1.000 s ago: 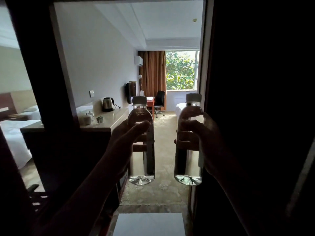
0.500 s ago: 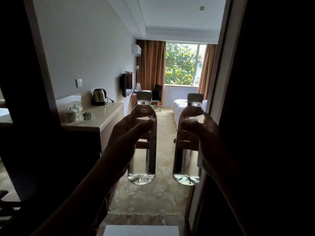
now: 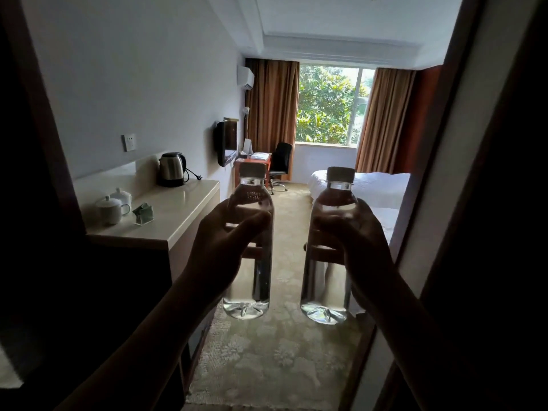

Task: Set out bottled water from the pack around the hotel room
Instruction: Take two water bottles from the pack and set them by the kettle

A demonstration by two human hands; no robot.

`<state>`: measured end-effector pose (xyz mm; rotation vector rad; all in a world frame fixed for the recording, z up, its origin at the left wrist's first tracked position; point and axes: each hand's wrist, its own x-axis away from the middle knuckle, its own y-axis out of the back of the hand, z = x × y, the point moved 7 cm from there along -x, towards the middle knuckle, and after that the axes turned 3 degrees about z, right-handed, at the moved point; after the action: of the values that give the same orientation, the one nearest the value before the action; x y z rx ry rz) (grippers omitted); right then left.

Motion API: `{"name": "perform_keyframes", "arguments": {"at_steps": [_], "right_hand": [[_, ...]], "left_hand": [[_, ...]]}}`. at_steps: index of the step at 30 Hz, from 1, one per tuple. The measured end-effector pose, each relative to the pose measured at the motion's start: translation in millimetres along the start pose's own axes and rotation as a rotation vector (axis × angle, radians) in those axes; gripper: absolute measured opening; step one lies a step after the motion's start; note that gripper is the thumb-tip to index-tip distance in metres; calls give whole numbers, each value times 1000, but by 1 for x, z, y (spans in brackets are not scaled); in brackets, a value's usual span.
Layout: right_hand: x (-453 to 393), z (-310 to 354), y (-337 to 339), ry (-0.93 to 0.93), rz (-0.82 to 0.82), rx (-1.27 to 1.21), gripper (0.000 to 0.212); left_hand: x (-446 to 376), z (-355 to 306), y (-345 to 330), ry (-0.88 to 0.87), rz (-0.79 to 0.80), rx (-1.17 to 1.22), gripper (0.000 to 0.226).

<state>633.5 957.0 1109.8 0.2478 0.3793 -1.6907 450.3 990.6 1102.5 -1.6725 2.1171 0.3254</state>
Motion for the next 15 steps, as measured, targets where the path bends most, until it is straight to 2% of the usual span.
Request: {"name": "perform_keyframes", "arguments": {"at_steps": [6, 15], "right_hand": [[-88, -44, 7, 11, 52, -36, 61], [-269, -96, 16, 95, 157, -38, 56]], "left_hand": [[-76, 47, 7, -20, -67, -36, 48], [-228, 110, 11, -53, -188, -102, 61]]}}
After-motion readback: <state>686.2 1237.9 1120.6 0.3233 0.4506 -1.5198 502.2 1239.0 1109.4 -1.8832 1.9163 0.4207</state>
